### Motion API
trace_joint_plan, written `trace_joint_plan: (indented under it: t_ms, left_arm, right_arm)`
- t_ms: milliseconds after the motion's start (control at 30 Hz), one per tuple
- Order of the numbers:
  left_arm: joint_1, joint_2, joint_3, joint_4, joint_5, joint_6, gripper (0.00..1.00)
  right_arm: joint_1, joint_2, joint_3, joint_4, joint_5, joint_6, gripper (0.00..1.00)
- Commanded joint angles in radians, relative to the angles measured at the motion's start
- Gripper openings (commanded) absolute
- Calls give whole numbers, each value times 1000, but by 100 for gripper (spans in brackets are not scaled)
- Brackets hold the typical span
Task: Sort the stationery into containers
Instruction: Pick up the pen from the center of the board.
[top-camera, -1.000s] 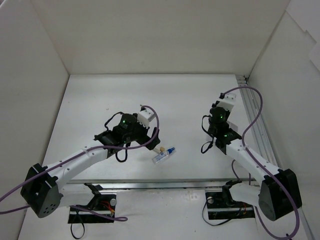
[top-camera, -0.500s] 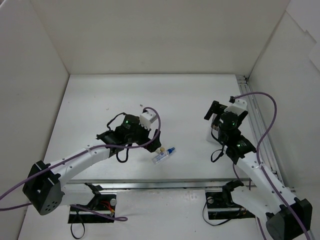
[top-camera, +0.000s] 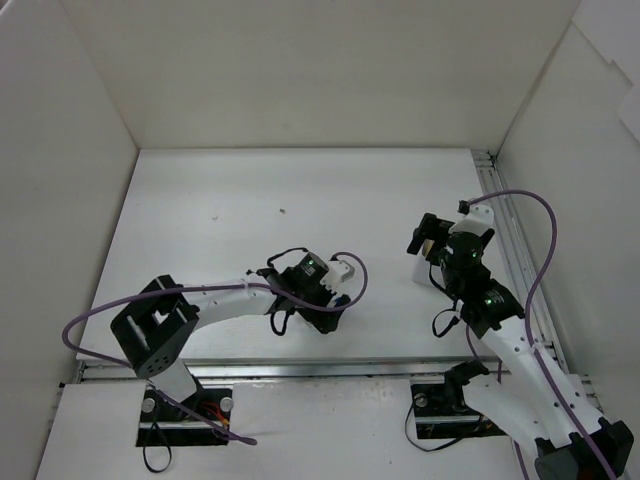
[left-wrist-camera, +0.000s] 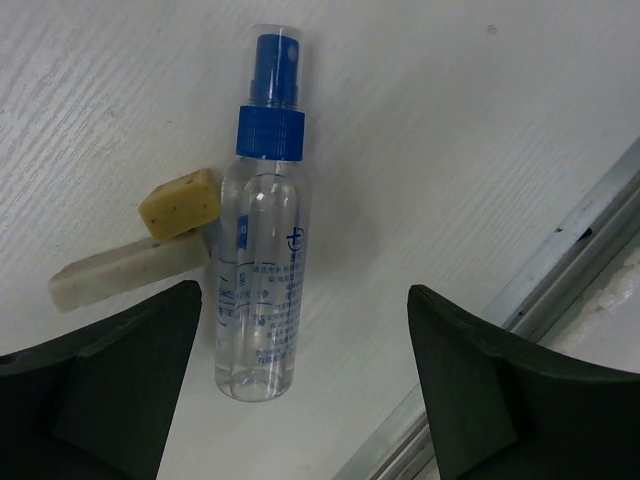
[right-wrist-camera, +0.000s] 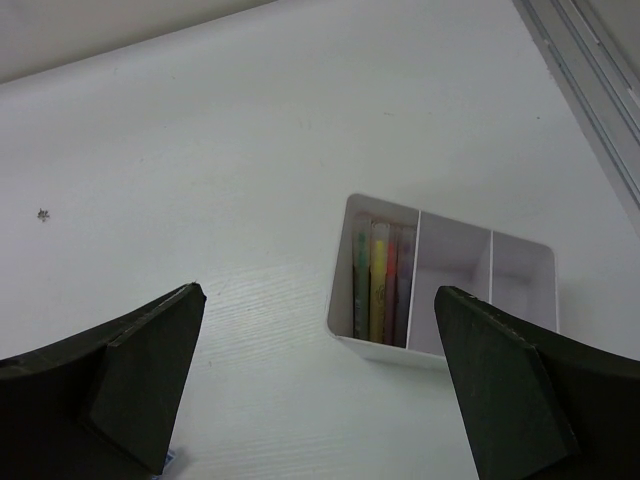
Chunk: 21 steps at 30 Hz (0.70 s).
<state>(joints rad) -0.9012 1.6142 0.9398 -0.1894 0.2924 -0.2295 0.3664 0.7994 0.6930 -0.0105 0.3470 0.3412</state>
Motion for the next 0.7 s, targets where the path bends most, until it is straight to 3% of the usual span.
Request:
trace_joint_plan:
  t_ms: [0,100,200,433,533,567,667]
  left_arm:
    - [5,10,65,13,-27,4,78]
    - [5,47,73,15,-36,-4,71]
    - [5,67,88,4,-29,-7,55]
    - [-54,-8,71,-27,-82,9,35]
    - [-76,-37,77,-50,-111,4,15]
    - [-76,-48,76,-51,-116,2,4]
    - [-97,-97,73,-55,-139,4,0]
  right_arm:
    - [0,-6,8,32,-10,10,98]
    - [-1,-9,7,32,-16,12,98]
    - [-1,-20,3,30,-19,13,98]
    - [-3,-55,-1,29,-23,22,98]
    - [-1,-69,-1,24,-31,25,98]
    - [-1,-72,-1,24,-42,30,98]
    - [0,-88,2,17,-63,35,98]
